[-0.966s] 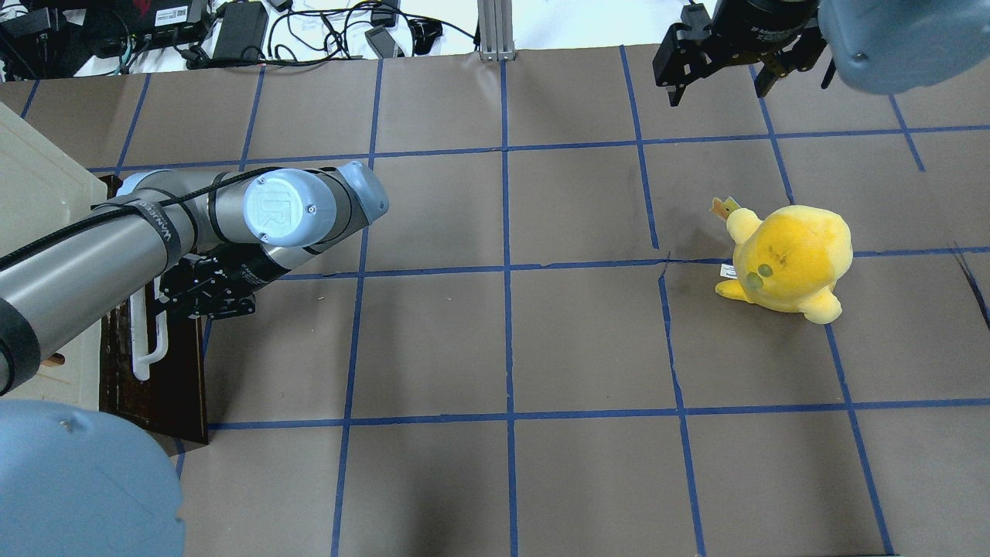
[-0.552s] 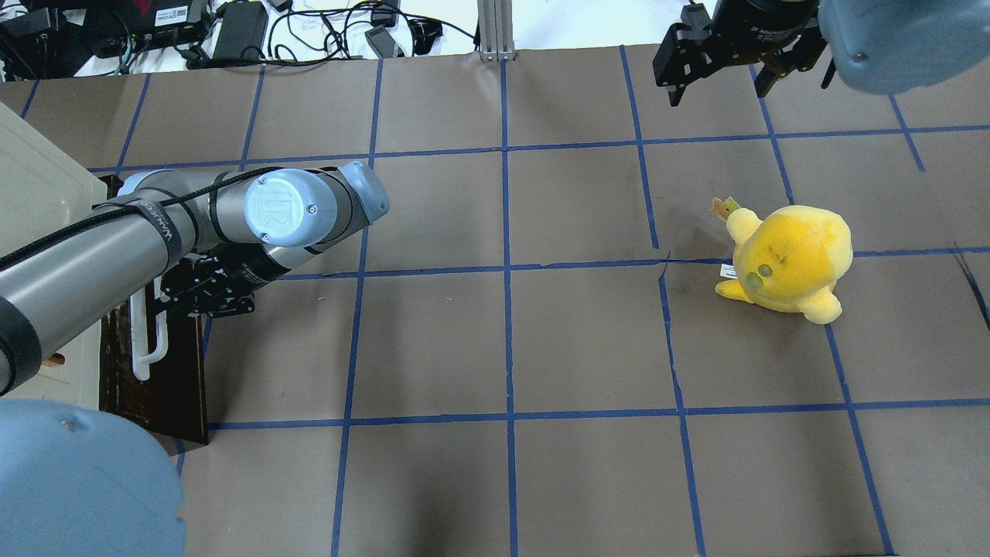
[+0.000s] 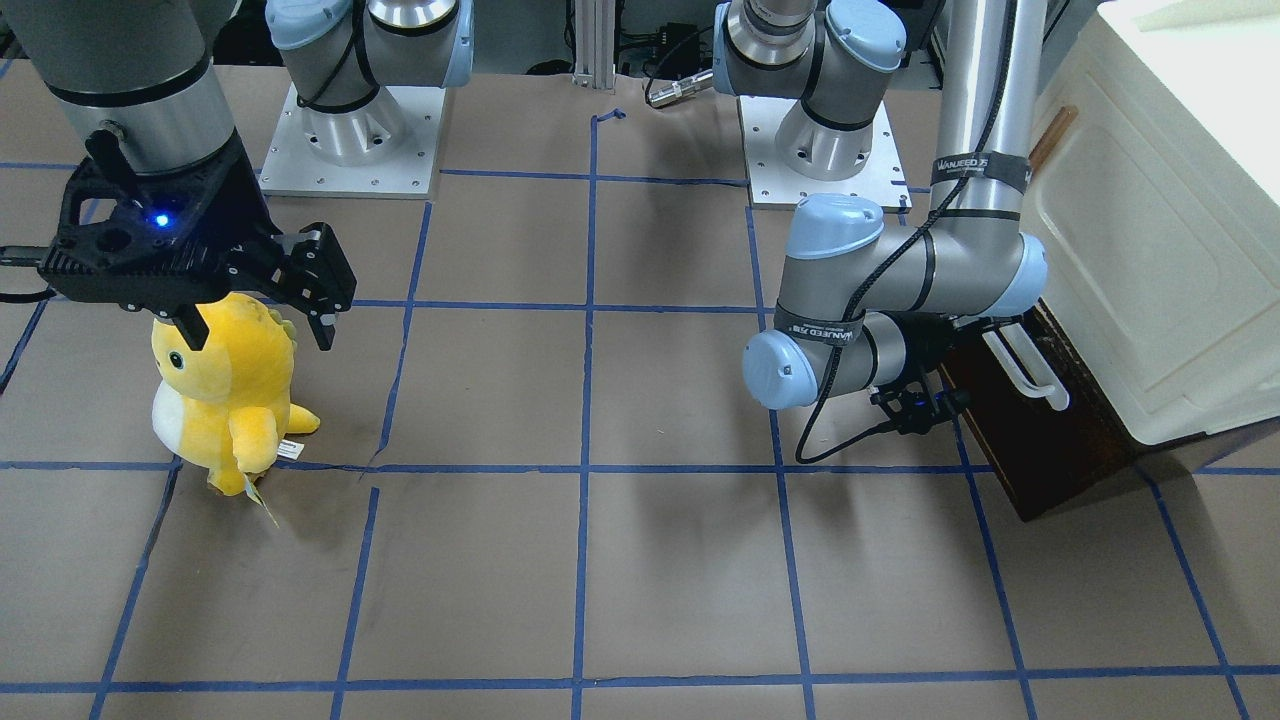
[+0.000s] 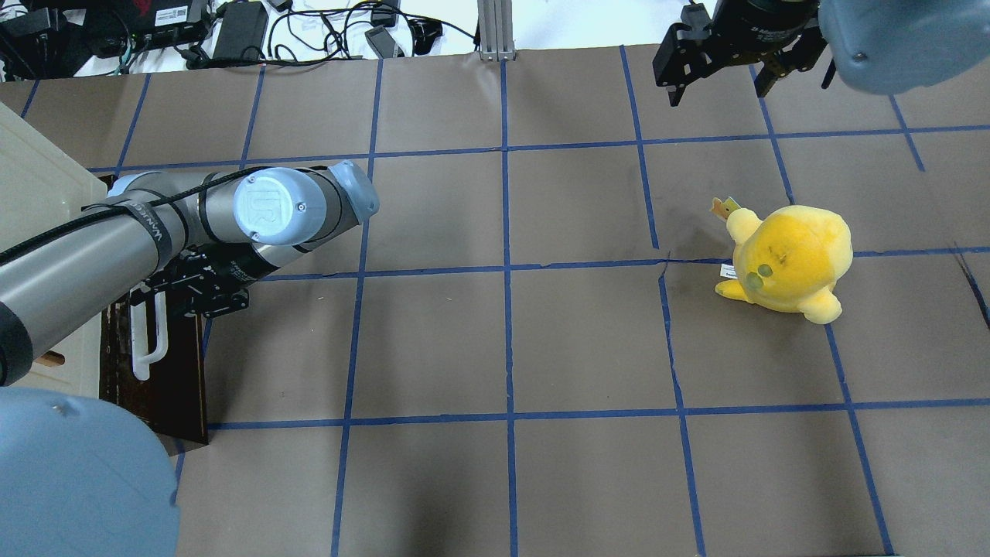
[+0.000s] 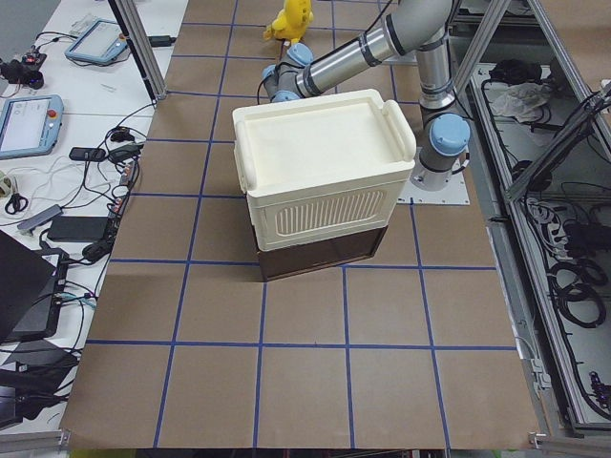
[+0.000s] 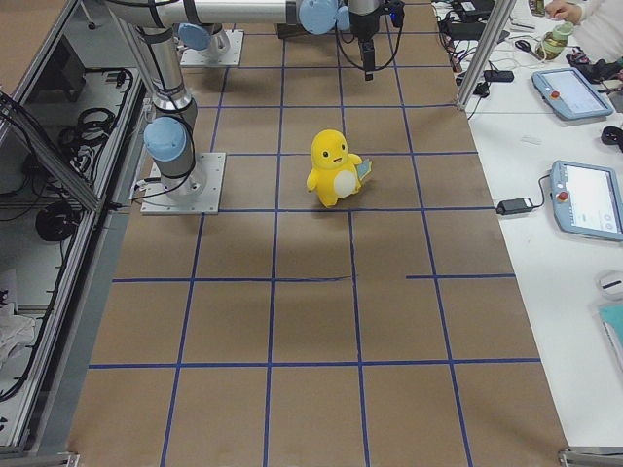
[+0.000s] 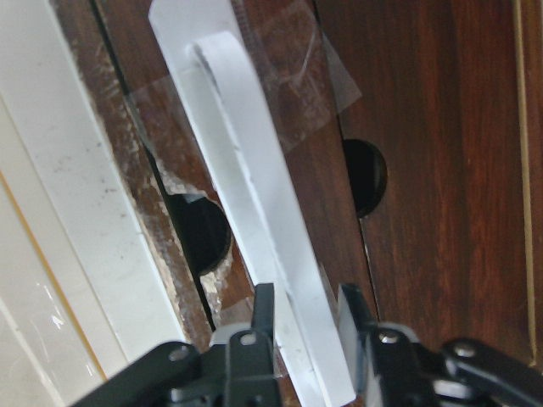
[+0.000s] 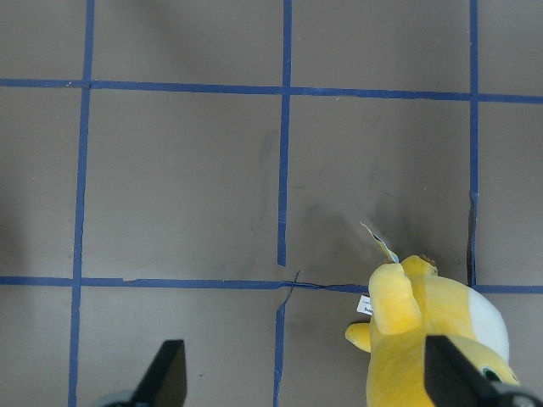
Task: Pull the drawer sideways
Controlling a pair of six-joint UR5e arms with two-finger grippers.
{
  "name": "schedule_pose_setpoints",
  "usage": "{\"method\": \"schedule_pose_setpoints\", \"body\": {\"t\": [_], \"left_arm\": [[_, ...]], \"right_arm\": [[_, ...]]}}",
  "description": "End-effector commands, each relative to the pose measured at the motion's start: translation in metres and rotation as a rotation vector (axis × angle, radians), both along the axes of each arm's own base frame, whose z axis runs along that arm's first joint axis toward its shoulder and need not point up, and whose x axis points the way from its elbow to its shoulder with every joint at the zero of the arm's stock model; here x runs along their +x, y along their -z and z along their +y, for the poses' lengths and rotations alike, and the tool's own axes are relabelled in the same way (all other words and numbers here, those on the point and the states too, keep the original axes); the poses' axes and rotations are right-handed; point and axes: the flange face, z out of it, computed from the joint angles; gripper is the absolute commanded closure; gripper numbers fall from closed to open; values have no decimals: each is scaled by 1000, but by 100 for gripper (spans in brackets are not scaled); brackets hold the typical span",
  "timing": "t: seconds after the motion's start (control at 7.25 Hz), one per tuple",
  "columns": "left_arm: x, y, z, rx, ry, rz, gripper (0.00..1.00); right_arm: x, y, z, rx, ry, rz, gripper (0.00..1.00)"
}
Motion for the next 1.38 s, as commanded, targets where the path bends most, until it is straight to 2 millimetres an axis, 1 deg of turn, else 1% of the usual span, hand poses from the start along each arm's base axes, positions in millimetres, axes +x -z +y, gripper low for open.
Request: {"method": "schedule_pose_setpoints", "body": {"t": [0.0, 0.14, 0.41, 0.69, 0.97, 1.24], "left_arm": [[7, 1, 0, 4, -3, -8, 68], [6, 3, -1, 4, -6, -6, 73], [0, 2, -3, -5, -1, -2, 73], [-12, 2, -2, -13, 24, -2, 73], [-18, 1, -2, -15, 40, -5, 73], [-34, -1, 2, -16, 68, -2, 73]], "right_arm": [[0, 0, 0, 0, 0, 0, 0], [0, 0, 0, 0, 0, 0, 0], [0, 0, 0, 0, 0, -1, 0], [0, 0, 0, 0, 0, 0, 0], [0, 0, 0, 0, 0, 0, 0], [0, 0, 0, 0, 0, -1, 0]]}}
